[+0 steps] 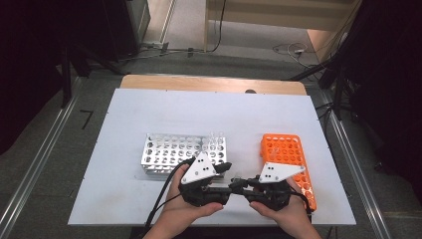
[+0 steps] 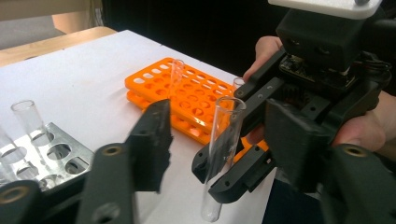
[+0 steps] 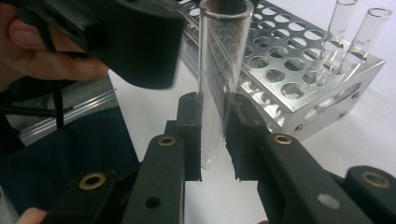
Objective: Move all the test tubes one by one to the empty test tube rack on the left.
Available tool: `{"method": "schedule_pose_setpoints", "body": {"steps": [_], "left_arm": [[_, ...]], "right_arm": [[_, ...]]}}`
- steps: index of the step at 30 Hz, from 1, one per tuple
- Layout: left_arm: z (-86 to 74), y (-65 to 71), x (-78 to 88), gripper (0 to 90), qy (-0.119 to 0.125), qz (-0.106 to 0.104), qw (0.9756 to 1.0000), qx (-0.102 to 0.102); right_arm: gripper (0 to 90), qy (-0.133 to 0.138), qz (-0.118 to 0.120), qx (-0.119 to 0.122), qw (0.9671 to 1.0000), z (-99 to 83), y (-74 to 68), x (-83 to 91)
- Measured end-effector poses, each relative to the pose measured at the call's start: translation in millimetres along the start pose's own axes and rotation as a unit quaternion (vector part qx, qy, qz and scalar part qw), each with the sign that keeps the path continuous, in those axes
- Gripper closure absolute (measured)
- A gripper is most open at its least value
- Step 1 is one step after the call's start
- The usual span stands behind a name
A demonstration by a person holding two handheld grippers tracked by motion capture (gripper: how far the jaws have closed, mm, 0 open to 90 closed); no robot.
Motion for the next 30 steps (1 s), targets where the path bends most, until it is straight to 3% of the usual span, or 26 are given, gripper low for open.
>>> {"method": "schedule_pose_setpoints", "body": {"steps": [11,17,30], "left_arm": [[-2.5,5.3,-3.0,69.4,-0.005,-0.01,0.9998,-0.017],[-3.2,4.8,-3.5,74.4,-0.01,-0.008,0.9997,-0.021],[-3.1,3.7,-2.6,75.9,-0.006,-0.003,0.9996,-0.029]], "right_arm": [[74.1,-0.003,0.011,0.005,0.9999,1.0,-3.8,-3.7],[74.1,-0.004,0.012,0.006,0.9999,0.9,-4.0,-3.6],[73.1,0.002,0.018,0.002,0.9998,0.2,-2.2,-3.7]]}}
Point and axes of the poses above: each handheld gripper's, and its own axes: x roughly backward along the jaws, z roughly out of its top, y roughly to its right, the point moved 2 cm from there along -x, roughly forward along the jaws, and after that the axes turned 13 degrees about z, right-handed, at the moved point
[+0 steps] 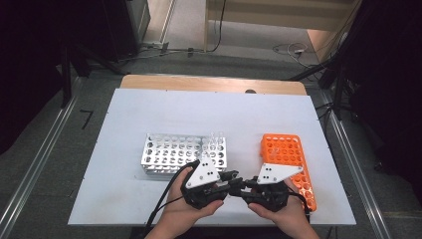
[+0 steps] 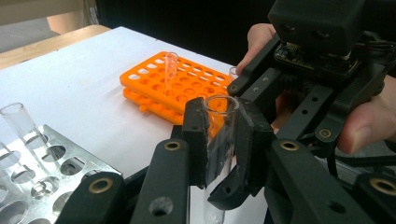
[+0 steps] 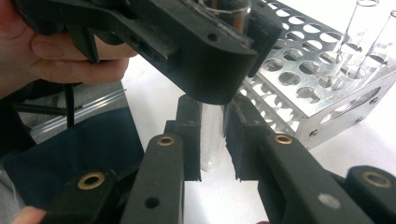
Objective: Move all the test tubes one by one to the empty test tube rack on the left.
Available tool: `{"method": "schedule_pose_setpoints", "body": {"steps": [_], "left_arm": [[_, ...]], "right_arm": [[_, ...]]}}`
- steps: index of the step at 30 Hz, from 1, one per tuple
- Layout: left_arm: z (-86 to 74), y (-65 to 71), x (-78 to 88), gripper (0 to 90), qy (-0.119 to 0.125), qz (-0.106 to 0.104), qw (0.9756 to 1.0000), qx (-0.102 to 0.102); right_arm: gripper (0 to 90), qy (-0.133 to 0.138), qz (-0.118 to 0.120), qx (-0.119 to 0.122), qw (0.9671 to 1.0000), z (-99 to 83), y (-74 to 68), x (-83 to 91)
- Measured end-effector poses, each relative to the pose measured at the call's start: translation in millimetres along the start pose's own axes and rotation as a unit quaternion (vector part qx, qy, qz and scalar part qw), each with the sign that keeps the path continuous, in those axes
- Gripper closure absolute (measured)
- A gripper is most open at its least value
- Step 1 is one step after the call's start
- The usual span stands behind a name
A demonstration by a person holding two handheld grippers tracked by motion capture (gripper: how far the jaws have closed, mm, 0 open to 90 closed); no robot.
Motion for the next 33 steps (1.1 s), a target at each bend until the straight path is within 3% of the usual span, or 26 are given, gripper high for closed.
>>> {"method": "schedule_pose_setpoints", "body": {"steps": [9,16,19,22,33], "left_arm": [[2.0,-14.1,6.5,76.0,0.01,0.024,0.9996,0.015],[5.8,-29.5,12.5,76.0,0.019,0.047,0.9985,0.021],[7.7,-37.5,15.8,76.0,0.023,0.059,0.9977,0.027],[9.2,-45.0,18.5,76.0,0.027,0.067,0.9968,0.033],[17.2,-73.0,21.2,76.0,0.042,0.103,0.993,0.039]], "right_arm": [[46.4,0.014,0.003,0.011,0.9998,-0.3,3.0,10.5],[23.1,0.034,-0.028,0.002,0.999,0.1,9.9,29.6],[8.7,0.037,-0.046,-0.002,0.9983,-0.4,12.3,37.4],[1.2,0.047,-0.051,-0.004,0.9975,-1.4,14.8,46.0],[0.0,0.069,-0.077,-0.019,0.9945,-10.6,27.4,74.7]]}}
Point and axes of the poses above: each handheld gripper's, and its own axes: x roughly backward along the jaws, z roughly out of its top, y roughly to its right, the point moved 2 cm from there along -x, roughly forward along the jaws, and after that the axes turned 13 degrees about z, right-handed, at the moved point
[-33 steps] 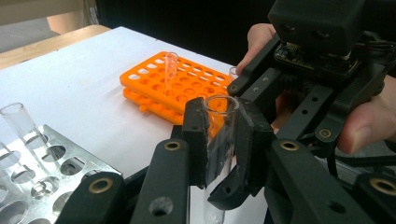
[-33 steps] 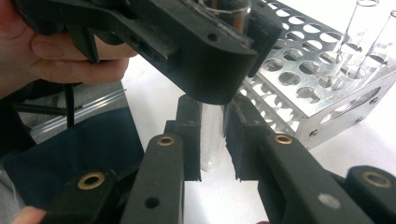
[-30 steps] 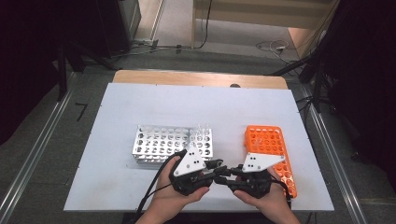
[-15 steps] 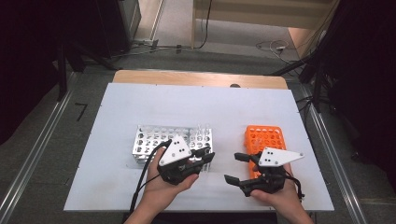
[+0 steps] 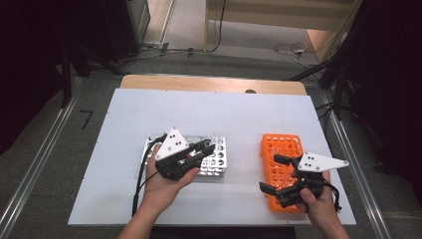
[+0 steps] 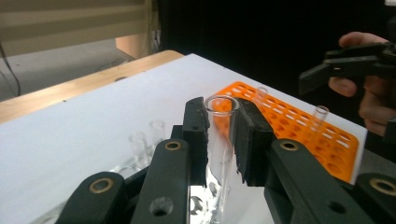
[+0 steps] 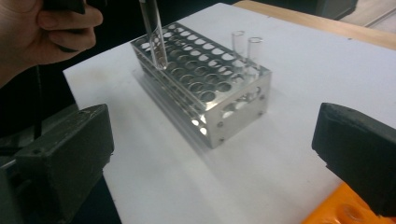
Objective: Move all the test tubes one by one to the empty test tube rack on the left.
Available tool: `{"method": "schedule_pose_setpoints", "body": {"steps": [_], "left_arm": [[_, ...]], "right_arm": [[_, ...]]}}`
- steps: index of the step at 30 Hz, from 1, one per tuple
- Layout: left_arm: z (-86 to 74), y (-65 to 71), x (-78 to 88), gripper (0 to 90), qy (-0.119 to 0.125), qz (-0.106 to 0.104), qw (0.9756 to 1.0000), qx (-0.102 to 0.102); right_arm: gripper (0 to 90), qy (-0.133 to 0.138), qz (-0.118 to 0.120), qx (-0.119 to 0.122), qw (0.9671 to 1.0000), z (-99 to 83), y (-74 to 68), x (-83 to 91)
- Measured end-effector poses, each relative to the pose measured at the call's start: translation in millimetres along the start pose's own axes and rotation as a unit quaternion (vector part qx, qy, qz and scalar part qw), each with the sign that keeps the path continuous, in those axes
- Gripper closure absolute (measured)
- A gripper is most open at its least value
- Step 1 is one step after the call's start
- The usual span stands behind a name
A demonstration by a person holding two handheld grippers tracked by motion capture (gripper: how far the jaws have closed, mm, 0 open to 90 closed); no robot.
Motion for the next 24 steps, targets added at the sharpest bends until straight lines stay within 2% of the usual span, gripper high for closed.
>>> {"method": "schedule_pose_setpoints", "body": {"steps": [6,14,24], "left_arm": [[2.6,-14.1,-11.0,76.1,0.003,0.016,0.9998,0.006],[3.3,-27.7,-30.4,76.1,0.006,0.036,0.9992,0.012],[0.3,-40.0,-57.2,76.1,0.003,0.062,0.9979,0.017]], "right_arm": [[0.0,0.006,-0.025,-0.011,0.9996,-5.0,12.3,14.2],[0.0,0.011,-0.043,-0.023,0.9987,-11.4,25.1,28.1],[0.0,0.015,-0.052,-0.03,0.9981,-14.3,31.4,35.1]]}}
Point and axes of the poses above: each handheld gripper's, and its own axes: x roughly backward along the jaws, z roughly out of its top, y roughly to its right, the point moved 2 cm from there along -x, roughly forward along the jaws, and after that the axes turned 13 degrees about z, right-handed, at the moved point
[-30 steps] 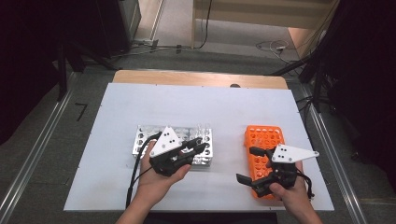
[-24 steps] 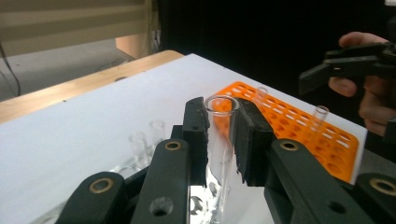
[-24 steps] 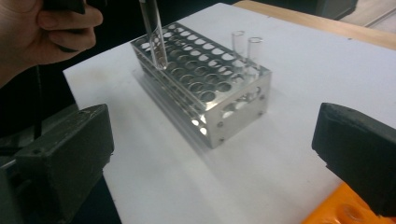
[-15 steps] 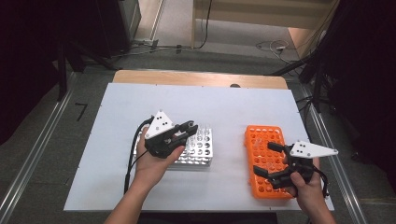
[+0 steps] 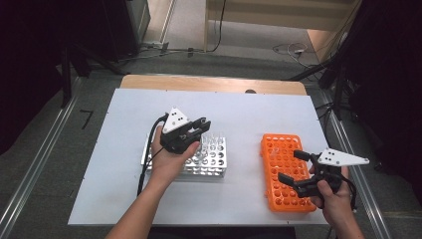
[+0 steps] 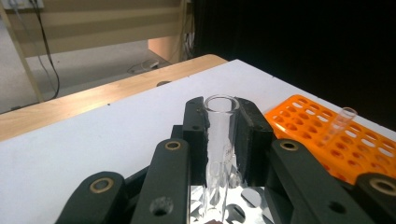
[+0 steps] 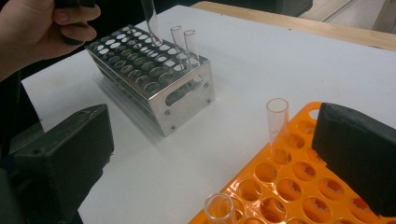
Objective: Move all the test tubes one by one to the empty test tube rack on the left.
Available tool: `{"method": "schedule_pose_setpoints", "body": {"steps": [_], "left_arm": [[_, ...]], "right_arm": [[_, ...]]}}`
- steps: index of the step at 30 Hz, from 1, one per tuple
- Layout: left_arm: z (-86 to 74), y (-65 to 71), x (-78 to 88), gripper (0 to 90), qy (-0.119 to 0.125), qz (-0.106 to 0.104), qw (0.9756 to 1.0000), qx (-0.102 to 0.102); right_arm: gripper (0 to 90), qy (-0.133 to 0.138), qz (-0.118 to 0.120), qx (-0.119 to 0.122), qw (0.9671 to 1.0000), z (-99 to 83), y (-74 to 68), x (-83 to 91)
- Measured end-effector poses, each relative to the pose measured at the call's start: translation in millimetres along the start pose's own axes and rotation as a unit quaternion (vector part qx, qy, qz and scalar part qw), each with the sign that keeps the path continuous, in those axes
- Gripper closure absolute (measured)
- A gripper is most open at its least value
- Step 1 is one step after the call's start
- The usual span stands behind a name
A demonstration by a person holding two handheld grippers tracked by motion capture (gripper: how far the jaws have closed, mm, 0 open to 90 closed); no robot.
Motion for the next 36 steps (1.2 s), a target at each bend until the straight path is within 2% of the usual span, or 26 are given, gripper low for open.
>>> {"method": "schedule_pose_setpoints", "body": {"steps": [4,16,29,36], "left_arm": [[-2.7,-2.0,-7.0,76.1,-0.004,0.006,1.0,0.003],[-13.0,-2.0,-22.1,76.1,-0.02,0.022,0.9996,-0.005],[-26.8,-0.2,-27.2,75.9,-0.042,0.023,0.9986,-0.022],[-28.9,-0.4,-29.0,75.5,-0.06,0.023,0.9977,-0.024]], "right_arm": [[0.0,0.002,0.0,-0.001,1.0,-0.4,1.2,1.0],[0.0,0.003,-0.003,-0.003,1.0,-0.9,2.6,2.0],[0.0,0.004,-0.004,-0.003,1.0,-1.5,4.2,2.7],[0.0,0.003,-0.005,-0.004,1.0,-1.9,4.7,2.7]]}}
Point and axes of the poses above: each handheld gripper's, and its own axes: x roughly backward along the jaws, z roughly out of its top, y roughly to its right, the point moved 2 cm from there along -x, roughly forward along the jaws, and after that the axes turned 13 degrees about z, right-handed, at the moved point
